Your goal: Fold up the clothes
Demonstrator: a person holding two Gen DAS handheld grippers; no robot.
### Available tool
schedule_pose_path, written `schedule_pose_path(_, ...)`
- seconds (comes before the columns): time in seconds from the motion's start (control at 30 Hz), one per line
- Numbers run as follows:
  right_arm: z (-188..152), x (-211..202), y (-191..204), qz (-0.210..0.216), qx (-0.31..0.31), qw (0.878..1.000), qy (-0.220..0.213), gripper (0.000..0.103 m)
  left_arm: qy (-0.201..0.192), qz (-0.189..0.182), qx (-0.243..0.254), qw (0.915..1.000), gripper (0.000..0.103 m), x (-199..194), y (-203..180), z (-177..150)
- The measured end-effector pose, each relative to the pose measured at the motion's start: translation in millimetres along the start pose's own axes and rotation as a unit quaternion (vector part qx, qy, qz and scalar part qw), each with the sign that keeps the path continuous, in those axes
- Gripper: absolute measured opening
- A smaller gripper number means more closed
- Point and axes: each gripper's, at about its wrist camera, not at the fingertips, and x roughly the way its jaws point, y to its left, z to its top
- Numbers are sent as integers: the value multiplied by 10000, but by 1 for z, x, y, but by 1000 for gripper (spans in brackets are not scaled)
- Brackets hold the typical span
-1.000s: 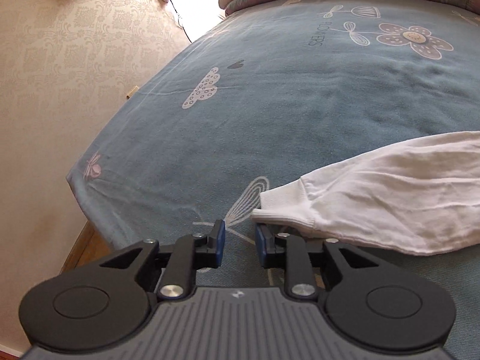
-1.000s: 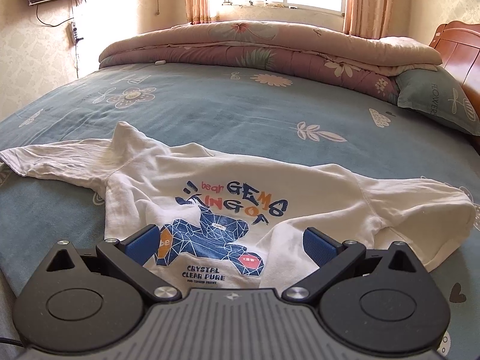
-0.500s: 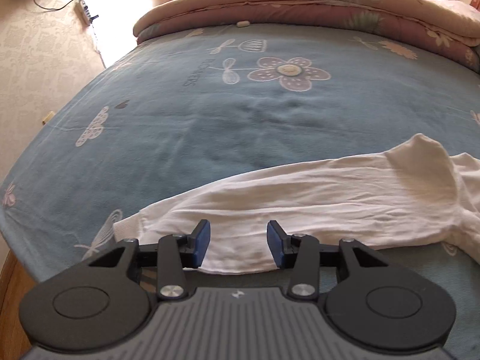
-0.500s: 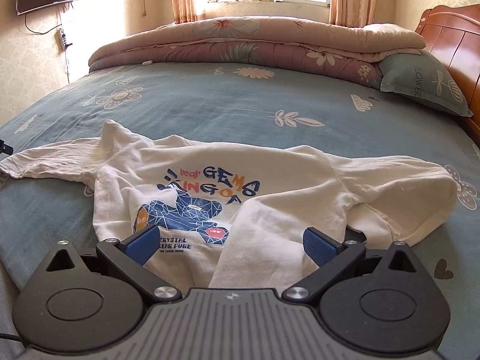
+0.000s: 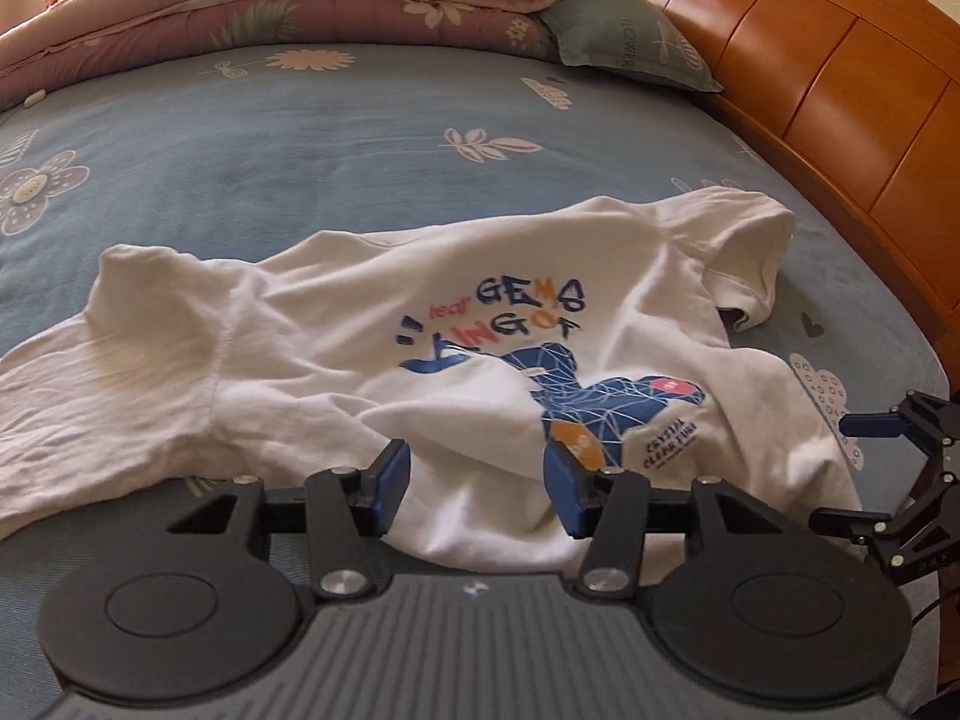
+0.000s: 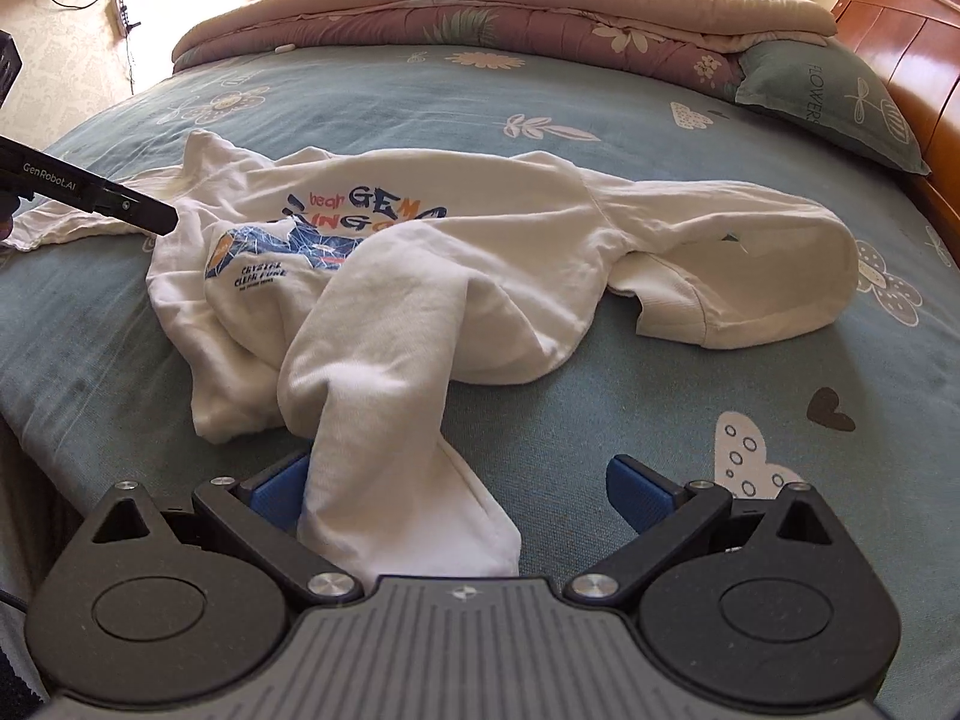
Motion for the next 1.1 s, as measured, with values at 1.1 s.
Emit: schedule_pose_path(1.1, 34, 35, -148, -267, 1017, 9927, -582, 103, -29, -855, -853, 9927, 89, 45, -18, -40)
